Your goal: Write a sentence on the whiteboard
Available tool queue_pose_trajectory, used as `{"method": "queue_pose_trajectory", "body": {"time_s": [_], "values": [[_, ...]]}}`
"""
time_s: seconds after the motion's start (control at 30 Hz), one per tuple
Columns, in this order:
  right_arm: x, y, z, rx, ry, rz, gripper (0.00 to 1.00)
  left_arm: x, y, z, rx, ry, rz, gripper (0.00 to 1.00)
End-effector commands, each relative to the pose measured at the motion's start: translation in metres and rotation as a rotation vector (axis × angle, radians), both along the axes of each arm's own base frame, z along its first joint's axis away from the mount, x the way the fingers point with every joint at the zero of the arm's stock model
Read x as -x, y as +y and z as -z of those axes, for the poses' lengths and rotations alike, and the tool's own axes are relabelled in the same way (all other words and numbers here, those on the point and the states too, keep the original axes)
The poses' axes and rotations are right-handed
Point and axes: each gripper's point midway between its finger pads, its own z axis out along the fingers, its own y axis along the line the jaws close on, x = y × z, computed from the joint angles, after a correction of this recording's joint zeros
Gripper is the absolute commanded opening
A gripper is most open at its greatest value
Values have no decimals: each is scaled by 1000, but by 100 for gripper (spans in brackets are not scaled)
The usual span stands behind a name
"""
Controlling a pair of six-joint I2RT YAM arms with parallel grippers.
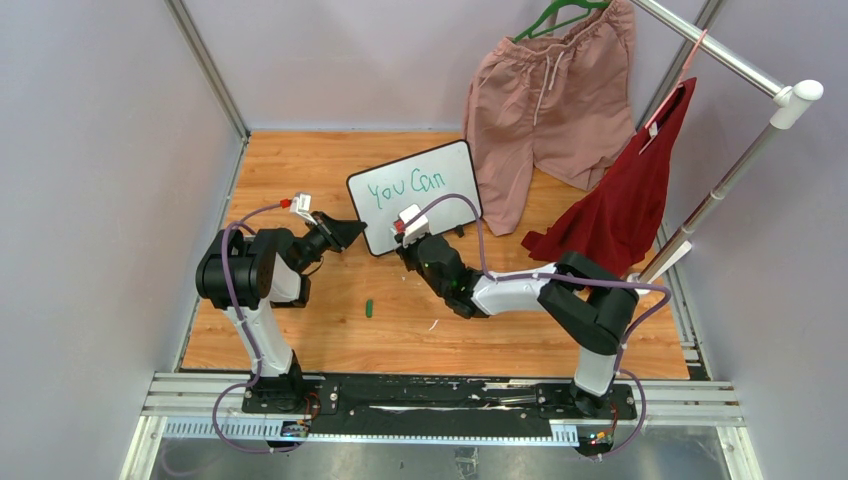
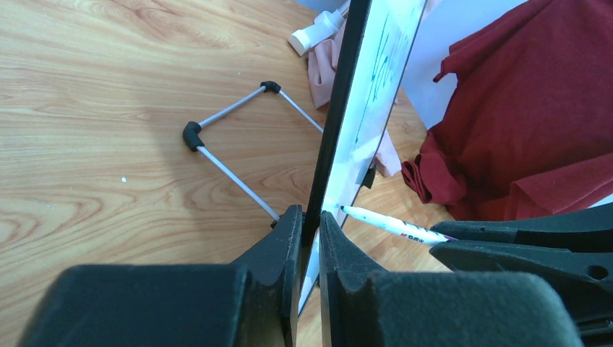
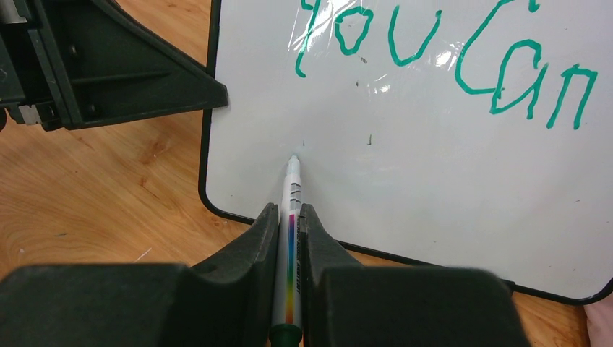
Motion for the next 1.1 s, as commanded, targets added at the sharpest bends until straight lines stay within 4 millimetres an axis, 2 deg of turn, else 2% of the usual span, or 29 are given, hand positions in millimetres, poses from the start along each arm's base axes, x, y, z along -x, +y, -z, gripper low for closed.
{"method": "queue_pose_trajectory", "body": {"time_s": [0.0, 0.53, 0.77, 1.07], "values": [[1, 11, -3, -15, -2, -11, 0, -3, 4, 3, -9, -15, -25, 0], [14, 19, 18, 45, 60, -95, 0, -3, 4, 3, -9, -14, -25, 0], [14, 7, 27, 64, 84, -50, 0, -3, 3, 3, -9, -14, -25, 0], [2, -14, 22, 80, 68, 36, 0, -3, 3, 3, -11, -16, -23, 0]]}}
